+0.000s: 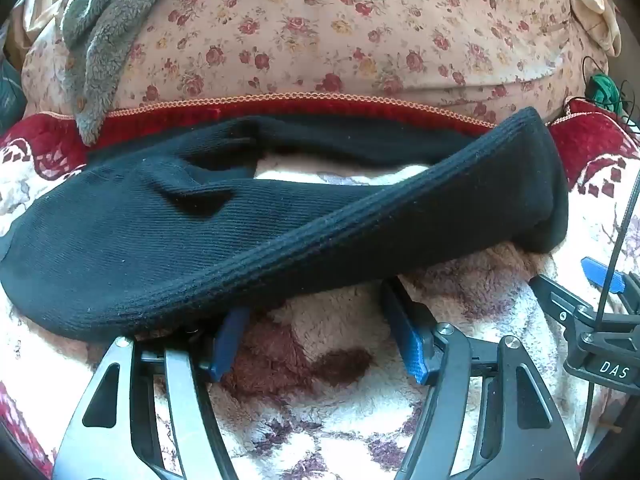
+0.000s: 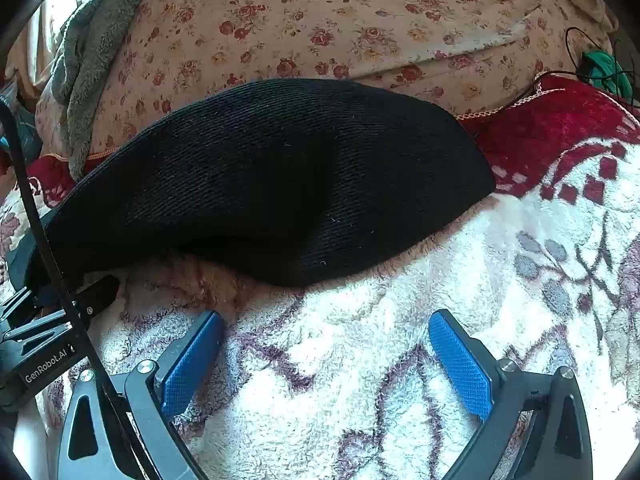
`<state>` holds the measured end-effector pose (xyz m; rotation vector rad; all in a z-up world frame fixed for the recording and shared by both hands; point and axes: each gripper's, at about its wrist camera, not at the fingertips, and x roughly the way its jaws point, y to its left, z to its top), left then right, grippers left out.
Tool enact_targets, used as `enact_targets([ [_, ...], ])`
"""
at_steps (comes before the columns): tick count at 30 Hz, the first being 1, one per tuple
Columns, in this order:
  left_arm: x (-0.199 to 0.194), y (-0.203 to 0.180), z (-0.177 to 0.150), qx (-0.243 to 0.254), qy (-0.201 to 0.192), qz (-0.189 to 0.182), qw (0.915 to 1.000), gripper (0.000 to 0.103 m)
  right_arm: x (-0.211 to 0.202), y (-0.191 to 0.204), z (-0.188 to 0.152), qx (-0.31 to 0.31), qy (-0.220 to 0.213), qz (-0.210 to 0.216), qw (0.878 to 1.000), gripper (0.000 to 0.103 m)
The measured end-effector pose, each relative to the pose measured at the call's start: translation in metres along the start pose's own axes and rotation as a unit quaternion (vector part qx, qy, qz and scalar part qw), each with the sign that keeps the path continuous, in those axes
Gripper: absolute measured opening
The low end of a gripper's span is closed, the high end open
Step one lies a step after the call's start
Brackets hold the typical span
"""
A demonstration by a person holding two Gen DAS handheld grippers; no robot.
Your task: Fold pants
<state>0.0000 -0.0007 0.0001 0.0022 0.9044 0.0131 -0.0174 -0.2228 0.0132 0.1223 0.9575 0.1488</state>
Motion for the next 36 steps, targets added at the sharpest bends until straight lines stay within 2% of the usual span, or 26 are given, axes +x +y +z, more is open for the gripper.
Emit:
enact_targets([
  [21, 0.0, 0.001, 0.001, 0.001, 0.008, -0.002, 1.0, 0.066, 0.001, 0.002, -0.003, -0.003, -0.001, -0.004, 1.0, 0.102],
  [28, -0.009, 0.01, -0.002, 0.005, 0.013, -0.027, 0.9995, 0.066, 0.0, -0.001, 0.0, -0.001, 0.007, 0.009, 1.0, 0.102],
  [31, -0.021, 0.015, -0.004, -0.01, 0.018, -0.038, 0.9991, 0.066, -0.007, 0.0, -0.002, -0.006, 0.012, 0.017, 1.0, 0.097],
  [32, -0.026, 0.017, -0.005, -0.009, 0.017, -0.04, 0.999, 0.066, -0.01, 0.001, -0.004, -0.01, 0.011, 0.017, 1.0, 0.093],
  [33, -0.033, 0.02, -0.006, -0.007, 0.012, -0.038, 0.9992, 0.066, -0.015, 0.003, -0.006, -0.022, 0.01, 0.015, 1.0, 0.087],
  [36, -0.05, 0.029, -0.007, -0.007, -0.004, -0.033, 0.9994, 0.066, -0.024, 0.003, -0.011, -0.012, 0.015, 0.032, 0.999, 0.081],
])
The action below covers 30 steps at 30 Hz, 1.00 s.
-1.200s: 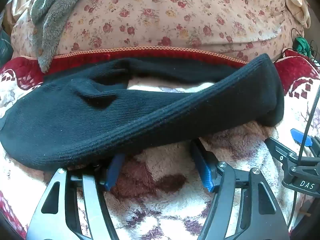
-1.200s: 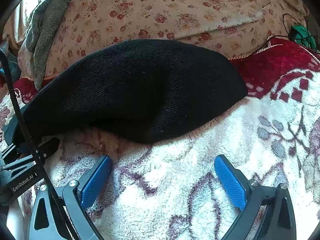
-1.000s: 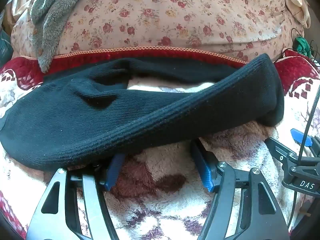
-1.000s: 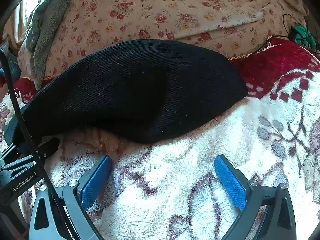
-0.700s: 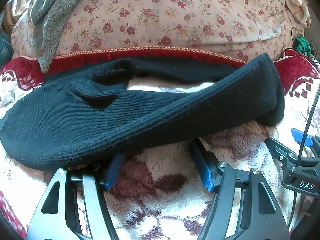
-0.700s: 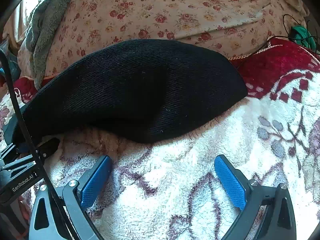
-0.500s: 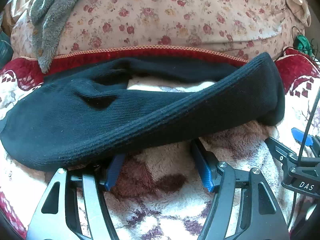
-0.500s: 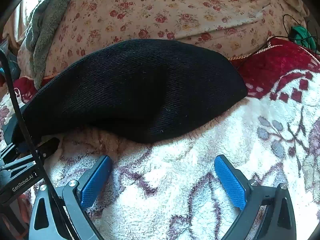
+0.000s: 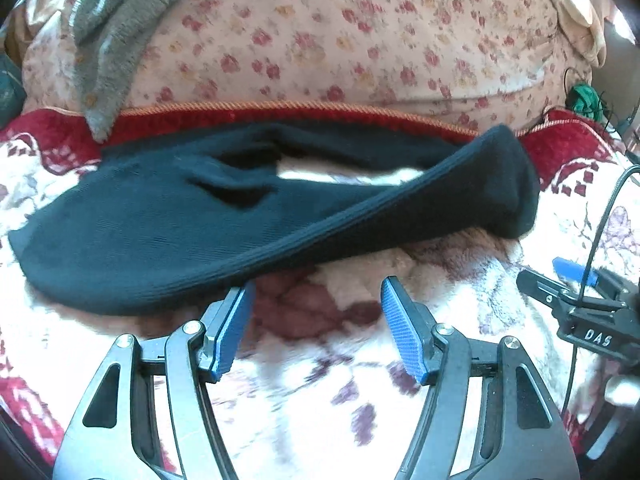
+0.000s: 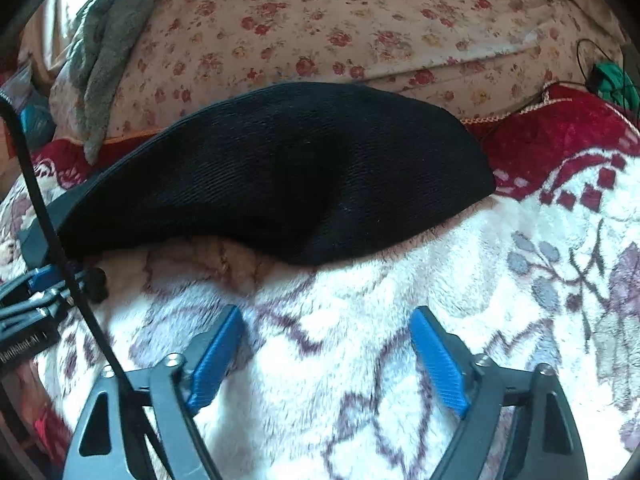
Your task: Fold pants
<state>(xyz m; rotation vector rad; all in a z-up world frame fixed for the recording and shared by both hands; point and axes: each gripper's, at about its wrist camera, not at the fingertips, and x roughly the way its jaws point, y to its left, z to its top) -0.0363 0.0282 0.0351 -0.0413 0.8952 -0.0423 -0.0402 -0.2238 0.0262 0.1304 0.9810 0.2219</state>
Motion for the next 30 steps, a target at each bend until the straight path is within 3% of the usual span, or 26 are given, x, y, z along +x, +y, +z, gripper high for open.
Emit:
enact_targets([
  [4, -0.016, 0.015, 0.002, -0.01, -0.004, 0.003, 0.9999, 0.066, -0.016, 0.002, -0.005, 0.033, -0.004, 0.038, 0.999, 0.075],
  [12, -0.031, 0.039, 0.005, -0.025, -0.016, 0.036, 0.9989, 0.066, -0.036, 0.033, 0.008, 0.019, -0.02, 0.053, 0.998, 0.075],
  [22, -0.029, 0.066, 0.011, -0.055, -0.011, 0.049, 0.9972, 0.066, -0.034, 0.036, 0.065, 0.048, -0.021, 0.049, 0.997, 0.075],
  [30, -0.022, 0.074, 0.023, -0.068, -0.008, 0.05, 0.9964, 0.066, -0.023, 0.051, 0.124, 0.009, -0.031, 0.02, 0.999, 0.075],
])
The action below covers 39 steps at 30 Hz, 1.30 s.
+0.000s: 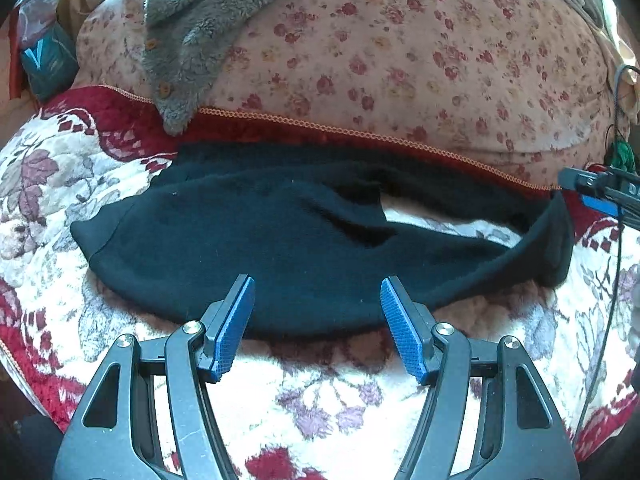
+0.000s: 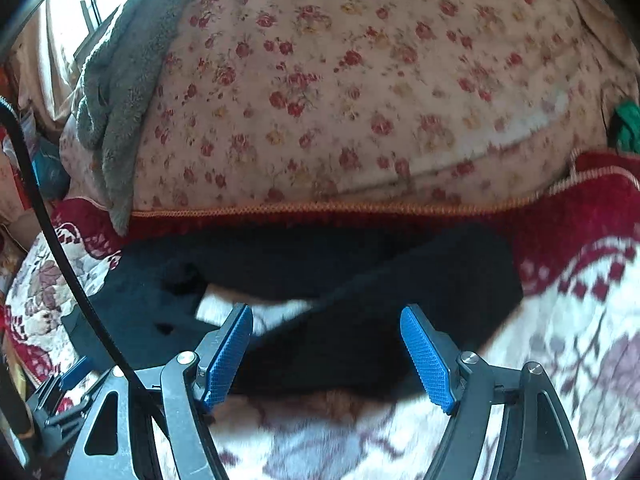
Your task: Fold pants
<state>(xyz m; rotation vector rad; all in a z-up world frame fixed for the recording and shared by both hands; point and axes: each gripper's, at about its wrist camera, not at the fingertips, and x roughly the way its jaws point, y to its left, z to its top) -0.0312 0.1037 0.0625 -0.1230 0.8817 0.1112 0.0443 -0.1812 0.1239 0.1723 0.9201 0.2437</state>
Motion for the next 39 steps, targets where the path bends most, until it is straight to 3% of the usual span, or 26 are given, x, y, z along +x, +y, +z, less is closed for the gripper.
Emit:
enact_targets([
  [7, 0.004, -0.007, 0.009, 0.007, -0.005, -0.001, 1.0, 0.066, 0.022, 0.011, 0.016, -0.013, 0.014, 0.007, 1.0, 0.075],
  [28, 0.011, -0.011, 0.014, 0.015, -0.002, 0.008, 0.9999, 0.066, 0.035, 0.01, 0.01, -0.016, 0.032, 0.013, 0.999, 0.075],
  [35, 0.016, -0.01, 0.014, 0.015, 0.005, 0.012, 0.9998, 0.066, 0.056, 0.002, 0.01, -0.027, 0.07, -0.003, 0.997, 0.075],
  [39, 0.017, -0.008, 0.011, 0.008, 0.009, 0.01, 0.9999, 0.066, 0.055, -0.01, -0.009, -0.021, 0.091, -0.016, 0.995, 0.075],
])
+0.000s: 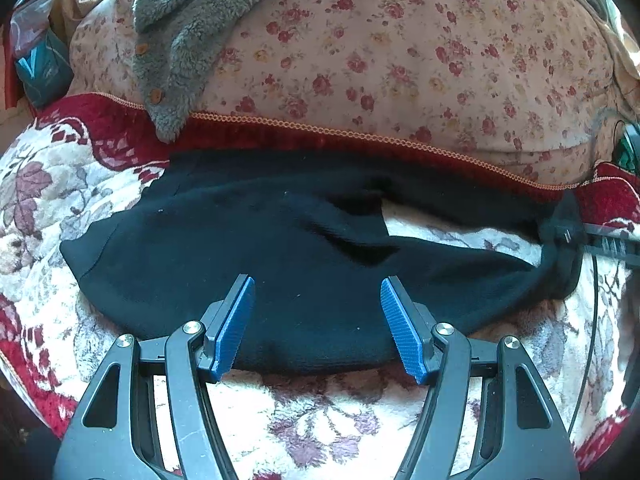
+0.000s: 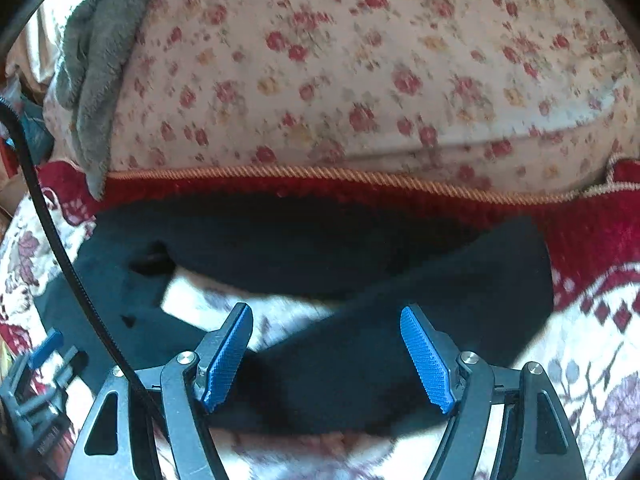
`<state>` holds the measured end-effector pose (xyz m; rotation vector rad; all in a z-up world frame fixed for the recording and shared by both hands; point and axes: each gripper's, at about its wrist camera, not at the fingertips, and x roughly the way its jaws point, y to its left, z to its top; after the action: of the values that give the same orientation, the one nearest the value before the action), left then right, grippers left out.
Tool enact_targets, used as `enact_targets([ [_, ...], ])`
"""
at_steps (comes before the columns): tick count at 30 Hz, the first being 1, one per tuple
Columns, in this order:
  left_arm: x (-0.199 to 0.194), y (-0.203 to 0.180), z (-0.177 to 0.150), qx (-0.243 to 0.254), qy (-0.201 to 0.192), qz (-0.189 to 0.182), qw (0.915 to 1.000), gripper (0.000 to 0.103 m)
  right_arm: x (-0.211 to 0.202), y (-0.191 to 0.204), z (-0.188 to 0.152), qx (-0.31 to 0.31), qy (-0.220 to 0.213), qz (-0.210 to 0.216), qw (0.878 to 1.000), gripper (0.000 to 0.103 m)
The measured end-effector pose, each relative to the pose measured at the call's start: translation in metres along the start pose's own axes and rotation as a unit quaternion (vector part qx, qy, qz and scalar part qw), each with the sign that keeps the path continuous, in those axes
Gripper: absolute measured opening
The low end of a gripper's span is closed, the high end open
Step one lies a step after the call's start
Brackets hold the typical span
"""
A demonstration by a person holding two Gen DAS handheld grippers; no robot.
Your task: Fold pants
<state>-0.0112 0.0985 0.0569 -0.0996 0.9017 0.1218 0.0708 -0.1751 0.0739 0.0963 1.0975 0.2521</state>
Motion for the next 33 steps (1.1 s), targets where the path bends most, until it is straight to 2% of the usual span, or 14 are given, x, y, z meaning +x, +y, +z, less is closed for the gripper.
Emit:
enact_targets([
  [5, 0.0, 0.001, -0.006, -0.003, 0.009, -0.008, 0.9999, 0.066, -0.006, -0.013, -0.046, 0.038, 0.013, 0.019, 0.999, 0.075],
  [8, -0.001, 0.001, -0.011, 0.0, 0.014, -0.011, 0.9998, 0.066, -0.011, -0.034, -0.08, 0.09, 0.02, 0.061, 0.994, 0.075],
  [11, -0.003, 0.003, -0.018, 0.0, 0.021, -0.017, 0.9996, 0.066, -0.025, -0.047, -0.104, 0.116, 0.002, 0.086, 0.99, 0.075],
  [14, -0.003, 0.008, -0.023, -0.002, 0.026, -0.017, 0.9995, 0.066, -0.041, -0.057, -0.112, 0.128, -0.013, 0.08, 0.989, 0.075],
  [19, -0.007, 0.028, -0.028, -0.022, 0.031, -0.014, 0.9992, 0.066, -0.048, -0.067, -0.103, 0.134, -0.019, 0.069, 0.988, 0.075],
  [24, -0.013, 0.058, -0.028, -0.047, 0.026, 0.004, 0.9986, 0.066, -0.06, -0.059, -0.079, 0.129, -0.052, 0.067, 0.988, 0.075],
  [29, -0.014, 0.093, -0.028, -0.083, 0.023, 0.024, 0.996, 0.066, -0.05, -0.047, -0.041, 0.102, -0.053, 0.027, 0.993, 0.075],
  [33, -0.01, 0.118, -0.031, -0.118, 0.031, 0.033, 0.9919, 0.066, -0.024, -0.048, -0.014, 0.091, -0.033, -0.018, 0.995, 0.075],
])
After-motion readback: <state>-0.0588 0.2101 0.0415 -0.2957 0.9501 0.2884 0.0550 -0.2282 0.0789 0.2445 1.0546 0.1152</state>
